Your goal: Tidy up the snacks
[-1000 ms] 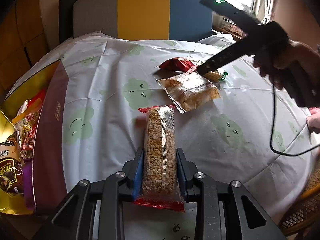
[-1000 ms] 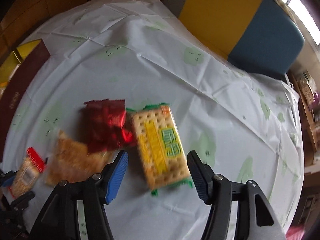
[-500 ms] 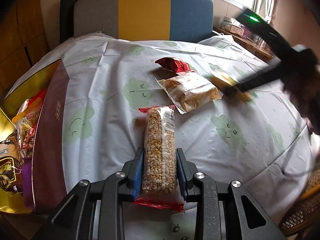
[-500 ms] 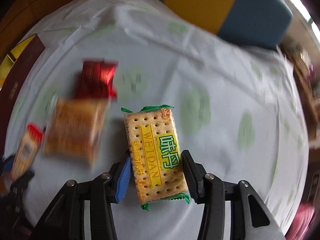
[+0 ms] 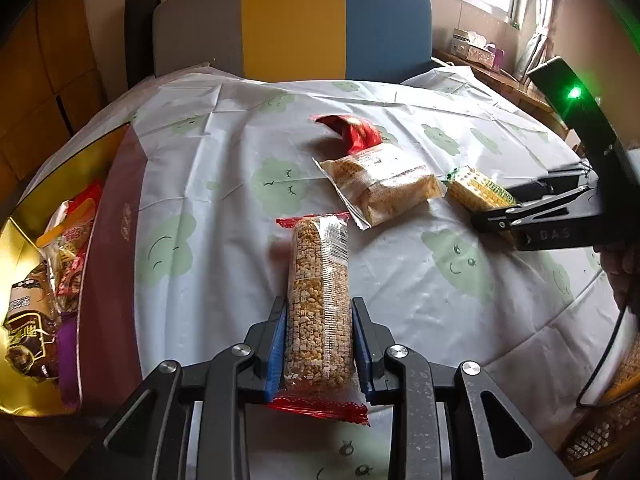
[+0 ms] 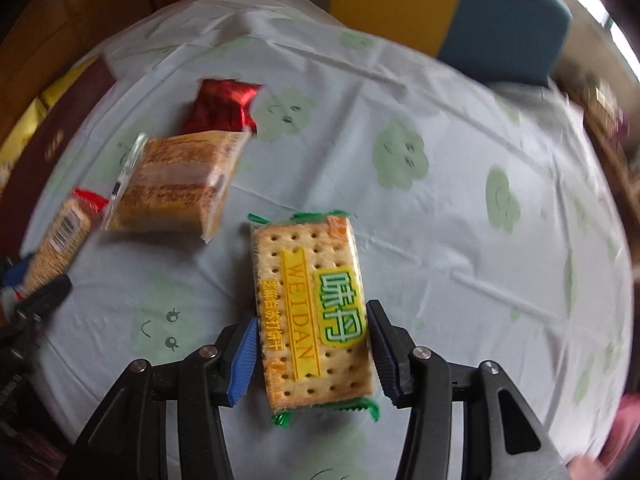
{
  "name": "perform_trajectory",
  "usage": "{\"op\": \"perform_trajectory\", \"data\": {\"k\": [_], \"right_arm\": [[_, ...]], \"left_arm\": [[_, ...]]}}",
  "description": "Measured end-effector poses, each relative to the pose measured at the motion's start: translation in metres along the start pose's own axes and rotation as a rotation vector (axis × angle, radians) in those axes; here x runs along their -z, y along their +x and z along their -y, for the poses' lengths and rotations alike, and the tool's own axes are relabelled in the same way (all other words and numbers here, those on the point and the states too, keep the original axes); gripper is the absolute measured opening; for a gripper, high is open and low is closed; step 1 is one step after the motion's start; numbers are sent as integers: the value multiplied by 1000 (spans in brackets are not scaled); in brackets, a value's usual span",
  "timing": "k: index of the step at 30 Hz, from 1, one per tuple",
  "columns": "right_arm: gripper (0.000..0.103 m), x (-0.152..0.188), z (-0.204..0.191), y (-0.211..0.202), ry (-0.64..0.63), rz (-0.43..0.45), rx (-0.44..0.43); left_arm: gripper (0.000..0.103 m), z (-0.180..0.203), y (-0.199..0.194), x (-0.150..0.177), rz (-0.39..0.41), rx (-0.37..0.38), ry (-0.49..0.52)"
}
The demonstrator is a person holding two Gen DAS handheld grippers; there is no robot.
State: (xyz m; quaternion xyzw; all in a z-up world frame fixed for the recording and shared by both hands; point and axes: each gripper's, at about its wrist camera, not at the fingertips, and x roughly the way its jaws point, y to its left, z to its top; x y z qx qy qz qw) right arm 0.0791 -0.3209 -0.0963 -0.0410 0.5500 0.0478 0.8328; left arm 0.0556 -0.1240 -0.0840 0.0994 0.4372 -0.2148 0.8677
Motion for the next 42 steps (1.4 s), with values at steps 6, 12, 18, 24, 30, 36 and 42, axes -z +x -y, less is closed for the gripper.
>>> {"op": "perform_trajectory", "data": {"k": [6, 12, 18, 24, 30, 36, 42], "right_arm": [[47, 12, -29, -5, -139, 66, 80], [47, 8, -17, -3, -58, 35, 20], [47, 8, -37, -4, -185, 73, 123], [47, 10, -39, -5, -196, 77, 127], [47, 18, -53, -1, -219, 87, 147], [47, 20, -55, -3, -229, 92, 155], [47, 23, -58, -5, -240, 96, 160]], "left_arm": [[30, 0, -20, 7, 19, 10, 9], [30, -10, -54, 1, 76, -6, -19], [30, -28, -83, -3, 120, -36, -81], [30, -46, -101, -1, 143, -75, -121], [30, -57, -106, 3, 143, -100, -149], [30, -63, -107, 8, 132, -103, -168], [30, -66, -108, 10, 132, -109, -173]]}}
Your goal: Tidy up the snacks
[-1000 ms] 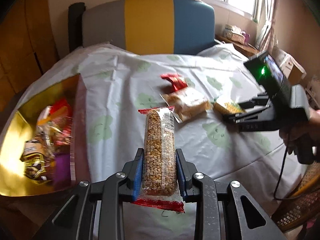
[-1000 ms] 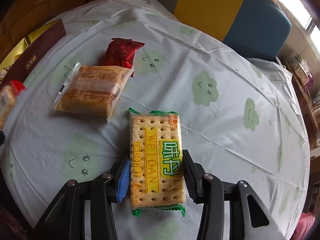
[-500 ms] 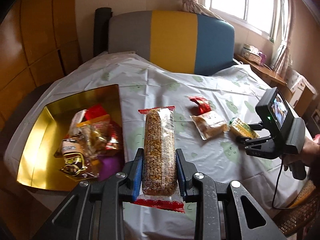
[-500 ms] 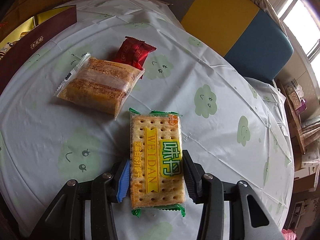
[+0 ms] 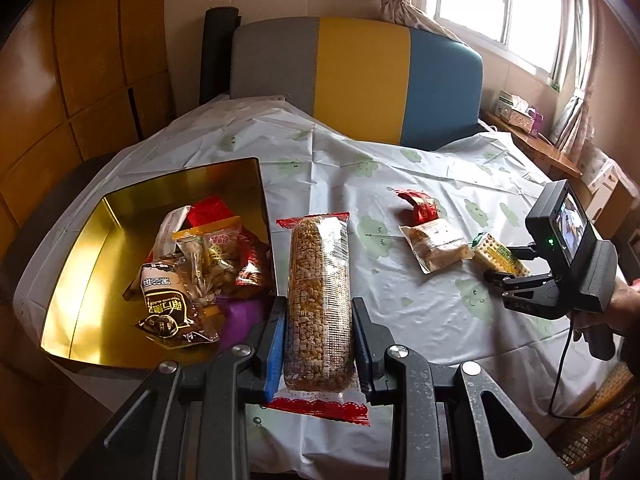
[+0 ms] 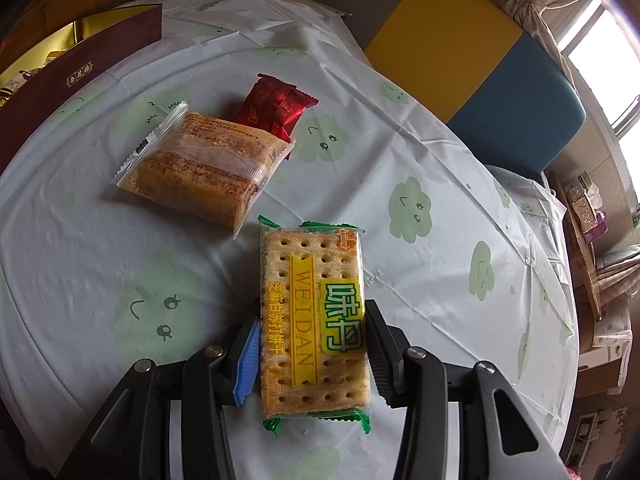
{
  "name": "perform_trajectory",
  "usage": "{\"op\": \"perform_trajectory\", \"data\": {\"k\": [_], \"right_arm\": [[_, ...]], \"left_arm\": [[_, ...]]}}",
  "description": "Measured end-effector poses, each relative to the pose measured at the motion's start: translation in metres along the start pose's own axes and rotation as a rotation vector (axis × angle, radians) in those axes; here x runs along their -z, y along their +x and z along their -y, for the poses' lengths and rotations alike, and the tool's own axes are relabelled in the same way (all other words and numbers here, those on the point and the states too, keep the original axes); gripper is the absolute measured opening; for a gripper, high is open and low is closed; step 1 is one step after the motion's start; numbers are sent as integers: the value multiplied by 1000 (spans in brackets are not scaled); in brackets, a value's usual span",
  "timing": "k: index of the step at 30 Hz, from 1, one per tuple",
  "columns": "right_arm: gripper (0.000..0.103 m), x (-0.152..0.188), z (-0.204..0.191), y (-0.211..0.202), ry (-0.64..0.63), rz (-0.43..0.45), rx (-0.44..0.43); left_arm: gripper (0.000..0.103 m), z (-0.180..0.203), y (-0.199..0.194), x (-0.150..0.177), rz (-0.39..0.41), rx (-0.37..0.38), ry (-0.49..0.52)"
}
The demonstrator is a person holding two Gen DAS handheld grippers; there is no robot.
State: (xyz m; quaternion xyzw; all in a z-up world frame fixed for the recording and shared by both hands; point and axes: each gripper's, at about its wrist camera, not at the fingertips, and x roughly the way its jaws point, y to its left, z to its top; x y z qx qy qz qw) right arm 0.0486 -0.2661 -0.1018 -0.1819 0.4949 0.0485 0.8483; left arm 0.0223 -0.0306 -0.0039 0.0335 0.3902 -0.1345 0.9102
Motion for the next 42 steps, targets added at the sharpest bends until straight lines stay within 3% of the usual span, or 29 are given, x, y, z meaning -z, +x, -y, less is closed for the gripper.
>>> {"op": "perform_trajectory", "data": {"k": [16, 25, 33, 42], "right_arm": [[47, 0, 0, 0, -11, 1, 6], [47, 0, 0, 0, -21, 5, 14], [47, 0, -1, -1, -33, 10, 24], [47, 0, 0, -1, -39, 11, 28]], "left_arm": [[30, -40, -2, -3, 4, -72, -69], [30, -145, -11, -9, -17, -80, -398], [30, -206, 3, -6, -83, -57, -594], [30, -204, 50, -24, -175, -97, -497]]}}
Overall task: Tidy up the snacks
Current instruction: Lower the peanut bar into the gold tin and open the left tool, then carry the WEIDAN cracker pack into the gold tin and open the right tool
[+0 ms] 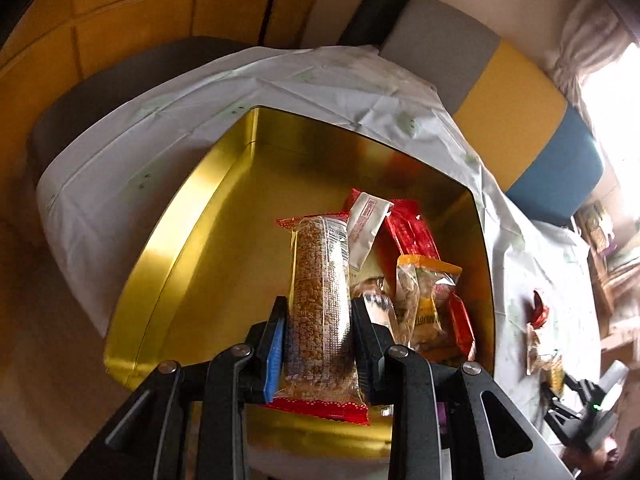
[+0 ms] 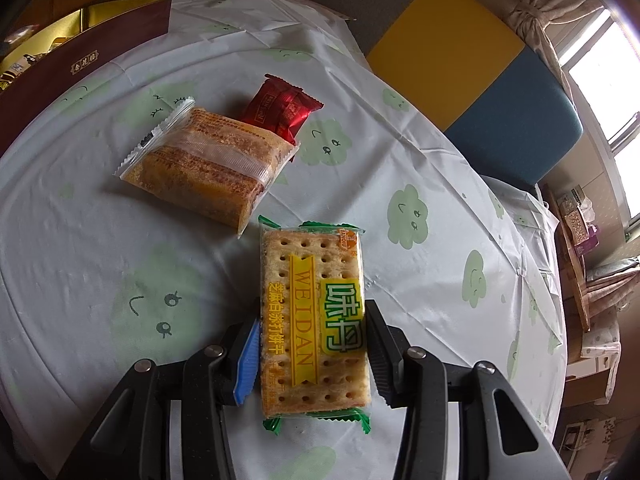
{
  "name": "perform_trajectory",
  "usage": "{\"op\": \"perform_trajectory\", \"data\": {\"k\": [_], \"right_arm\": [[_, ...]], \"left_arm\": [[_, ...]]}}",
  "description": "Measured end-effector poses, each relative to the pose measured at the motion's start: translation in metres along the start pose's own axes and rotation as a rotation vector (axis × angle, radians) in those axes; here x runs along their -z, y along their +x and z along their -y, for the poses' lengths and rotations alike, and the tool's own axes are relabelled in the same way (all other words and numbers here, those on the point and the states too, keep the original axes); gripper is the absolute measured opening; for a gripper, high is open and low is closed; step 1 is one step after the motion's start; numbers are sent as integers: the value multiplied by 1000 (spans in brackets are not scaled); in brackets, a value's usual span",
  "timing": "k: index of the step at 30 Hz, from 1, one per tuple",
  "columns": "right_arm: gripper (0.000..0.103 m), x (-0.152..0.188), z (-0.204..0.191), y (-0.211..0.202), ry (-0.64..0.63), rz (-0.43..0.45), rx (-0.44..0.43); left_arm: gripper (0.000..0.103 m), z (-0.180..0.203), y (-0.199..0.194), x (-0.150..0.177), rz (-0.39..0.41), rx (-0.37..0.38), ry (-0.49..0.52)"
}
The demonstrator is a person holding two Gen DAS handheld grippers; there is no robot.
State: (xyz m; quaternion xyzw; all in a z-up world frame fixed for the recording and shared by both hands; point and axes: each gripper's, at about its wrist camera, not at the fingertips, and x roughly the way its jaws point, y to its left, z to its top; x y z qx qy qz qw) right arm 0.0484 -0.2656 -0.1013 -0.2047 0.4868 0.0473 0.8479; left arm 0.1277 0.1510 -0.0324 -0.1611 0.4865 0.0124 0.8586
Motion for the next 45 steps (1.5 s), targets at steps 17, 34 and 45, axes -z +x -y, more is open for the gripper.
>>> {"op": "perform_trajectory", "data": {"k": [17, 34, 45], "right_arm": [[47, -1, -1, -1, -17, 0, 8], [47, 0, -1, -1, -18, 1, 8], [47, -3, 11, 3, 51, -16, -33]], "left_arm": [[39, 4, 23, -8, 31, -139, 47], [47, 37, -39, 58, 176, -128, 169], [47, 48, -58, 79, 222, -110, 226]]}}
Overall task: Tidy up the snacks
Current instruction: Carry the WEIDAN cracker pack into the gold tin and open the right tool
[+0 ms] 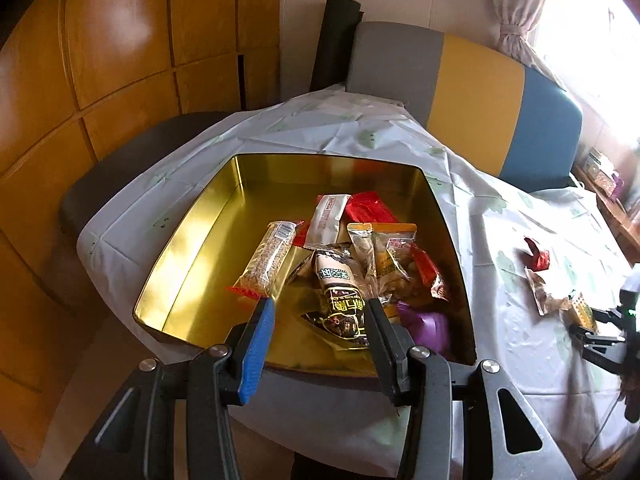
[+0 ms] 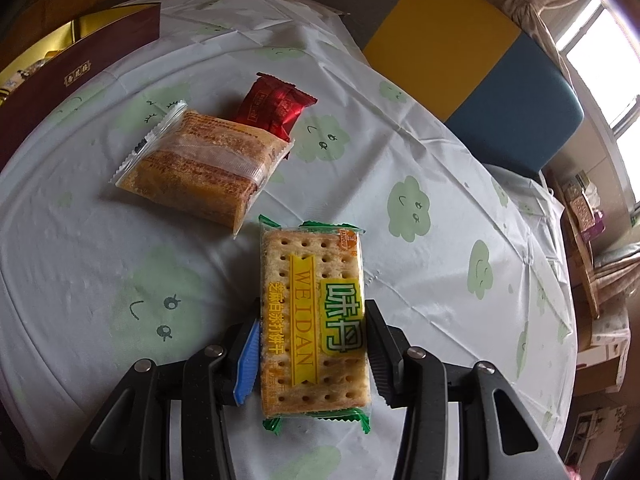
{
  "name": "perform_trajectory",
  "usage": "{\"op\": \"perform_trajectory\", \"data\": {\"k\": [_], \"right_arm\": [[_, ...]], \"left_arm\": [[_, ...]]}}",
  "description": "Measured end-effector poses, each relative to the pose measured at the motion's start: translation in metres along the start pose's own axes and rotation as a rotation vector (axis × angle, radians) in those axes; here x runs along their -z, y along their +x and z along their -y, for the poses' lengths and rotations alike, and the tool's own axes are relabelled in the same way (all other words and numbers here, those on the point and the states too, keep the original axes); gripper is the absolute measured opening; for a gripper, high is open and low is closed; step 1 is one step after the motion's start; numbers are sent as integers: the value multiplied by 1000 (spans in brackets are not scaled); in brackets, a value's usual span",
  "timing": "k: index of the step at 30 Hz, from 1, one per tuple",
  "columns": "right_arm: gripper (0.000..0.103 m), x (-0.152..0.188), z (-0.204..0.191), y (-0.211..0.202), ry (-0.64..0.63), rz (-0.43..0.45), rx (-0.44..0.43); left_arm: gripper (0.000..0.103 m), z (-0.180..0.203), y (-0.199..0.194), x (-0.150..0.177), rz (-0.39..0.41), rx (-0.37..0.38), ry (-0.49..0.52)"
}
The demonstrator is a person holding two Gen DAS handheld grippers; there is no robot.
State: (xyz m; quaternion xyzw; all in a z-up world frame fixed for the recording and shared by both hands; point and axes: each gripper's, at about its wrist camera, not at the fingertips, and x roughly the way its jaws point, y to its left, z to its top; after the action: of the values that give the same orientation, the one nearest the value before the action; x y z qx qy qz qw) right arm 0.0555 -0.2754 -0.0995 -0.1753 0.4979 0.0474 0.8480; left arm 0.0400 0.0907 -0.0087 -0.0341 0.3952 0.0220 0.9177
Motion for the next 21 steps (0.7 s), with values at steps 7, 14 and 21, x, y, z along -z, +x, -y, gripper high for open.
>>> {"op": "perform_trajectory", "data": {"k": [7, 14, 21], "right_arm": [[47, -12, 12, 7, 53, -56, -20], [47, -29, 23, -5, 174, -64, -84], [47, -43, 11, -36, 202, 28, -151]], "left_arm": [[47, -2, -5, 4, 16, 9, 6], [47, -6, -5, 7, 20, 9, -3], [47, -15, -3, 7, 22, 5, -20]]}}
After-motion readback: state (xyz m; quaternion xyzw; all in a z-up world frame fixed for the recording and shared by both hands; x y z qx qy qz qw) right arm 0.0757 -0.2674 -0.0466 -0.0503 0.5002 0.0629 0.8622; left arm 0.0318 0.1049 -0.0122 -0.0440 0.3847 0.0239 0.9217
